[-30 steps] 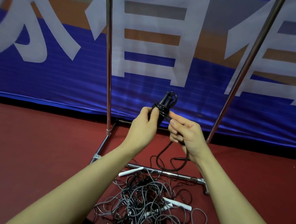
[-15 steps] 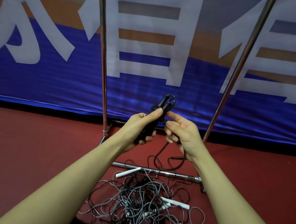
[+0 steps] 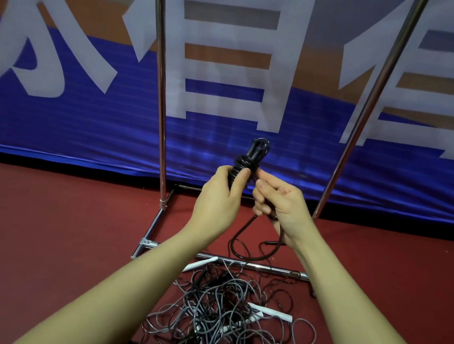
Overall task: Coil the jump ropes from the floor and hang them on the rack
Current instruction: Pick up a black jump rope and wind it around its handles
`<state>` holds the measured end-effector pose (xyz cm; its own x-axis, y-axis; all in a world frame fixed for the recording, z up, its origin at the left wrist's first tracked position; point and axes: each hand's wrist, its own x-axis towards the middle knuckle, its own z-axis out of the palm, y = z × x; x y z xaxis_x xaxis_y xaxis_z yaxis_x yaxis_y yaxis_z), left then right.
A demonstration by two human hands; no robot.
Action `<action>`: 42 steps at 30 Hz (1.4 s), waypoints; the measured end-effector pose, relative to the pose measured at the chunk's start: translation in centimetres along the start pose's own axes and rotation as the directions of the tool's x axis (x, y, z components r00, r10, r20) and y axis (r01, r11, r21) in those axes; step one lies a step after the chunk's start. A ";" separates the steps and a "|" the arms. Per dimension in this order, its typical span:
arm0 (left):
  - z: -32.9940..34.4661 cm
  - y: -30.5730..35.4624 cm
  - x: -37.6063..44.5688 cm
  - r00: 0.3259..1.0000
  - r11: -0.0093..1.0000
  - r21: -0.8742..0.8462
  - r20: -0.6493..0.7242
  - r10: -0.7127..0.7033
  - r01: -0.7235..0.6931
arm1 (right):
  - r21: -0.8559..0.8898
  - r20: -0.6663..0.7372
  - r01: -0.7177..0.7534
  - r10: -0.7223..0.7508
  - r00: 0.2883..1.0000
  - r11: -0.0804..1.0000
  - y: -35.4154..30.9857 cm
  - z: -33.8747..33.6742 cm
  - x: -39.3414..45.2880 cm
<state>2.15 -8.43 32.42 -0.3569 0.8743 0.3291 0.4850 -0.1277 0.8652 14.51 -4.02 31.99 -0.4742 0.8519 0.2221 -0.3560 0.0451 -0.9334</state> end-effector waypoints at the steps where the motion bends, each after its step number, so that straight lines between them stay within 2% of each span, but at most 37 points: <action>1: 0.1 0.2 -0.1 0.999 0.999 0.014 -0.037 -0.029 0.029 | -0.016 0.019 0.005 -0.005 1.000 1.000 0.0 0.1 -0.1; 3: -0.1 0.5 0.2 0.995 0.995 0.050 -0.068 -0.079 0.083 | -0.055 0.034 0.014 -0.012 0.999 0.998 0.0 0.2 -0.2; 7: -0.3 0.6 0.8 0.993 0.991 0.088 0.044 -0.106 0.102 | -0.068 -0.034 -0.003 0.000 0.999 0.998 0.1 -0.3 -0.6; 9: -0.3 0.4 1.0 0.980 0.986 -0.048 0.123 -0.154 0.161 | -0.054 -0.056 -0.005 0.002 0.998 0.999 0.2 -0.4 -0.7; 12: -0.4 0.6 1.0 0.944 0.919 -0.272 0.244 -0.222 0.286 | 0.041 -0.069 0.005 -0.002 0.998 0.999 0.2 -0.4 -0.6; 17: -0.7 0.6 0.9 0.911 0.877 -0.347 0.360 -0.203 0.333 | -0.050 -0.108 0.025 -0.030 0.994 0.998 0.1 -0.9 -0.1; 22: -1.0 0.1 0.7 0.862 0.848 -0.403 0.494 -0.115 0.344 | -0.184 -0.030 -0.014 0.009 1.000 0.983 -0.5 -1.3 -0.4; 24: -0.9 -0.1 0.8 0.874 0.867 -0.376 0.469 -0.125 0.326 | -0.210 -0.026 -0.008 0.002 1.000 0.978 -0.6 -1.4 -0.5; 28: -1.1 0.1 0.9 0.937 0.938 -0.292 0.340 -0.083 0.189 | -0.170 -0.050 0.001 -0.010 0.999 0.985 -0.4 -1.6 -0.4; 31: -0.4 -0.2 0.6 0.963 0.964 -0.235 0.265 -0.057 0.122 | -0.205 -0.042 0.010 -0.019 0.999 0.979 -0.2 -1.6 -0.4; 36: 0.8 -0.5 0.2 0.987 0.974 -0.179 0.105 -0.121 0.139 | -0.168 -0.030 0.009 -0.014 0.999 0.986 0.2 -1.1 -0.2; 38: 0.4 -0.3 0.5 0.986 0.968 -0.193 0.091 -0.143 0.158 | -0.149 -0.002 0.001 -0.002 1.000 0.989 -0.1 -1.2 -0.2; 42: -0.3 0.0 0.7 0.974 0.950 -0.245 0.157 -0.160 0.196 | -0.129 0.047 -0.012 0.018 0.999 0.992 -0.6 -2.1 -0.6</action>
<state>1.66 -7.94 32.71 -0.2998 0.9461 0.1224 0.1949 -0.0649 0.9787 16.70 -3.46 31.88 -0.5183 0.8269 0.2182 -0.2433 0.1021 -0.9646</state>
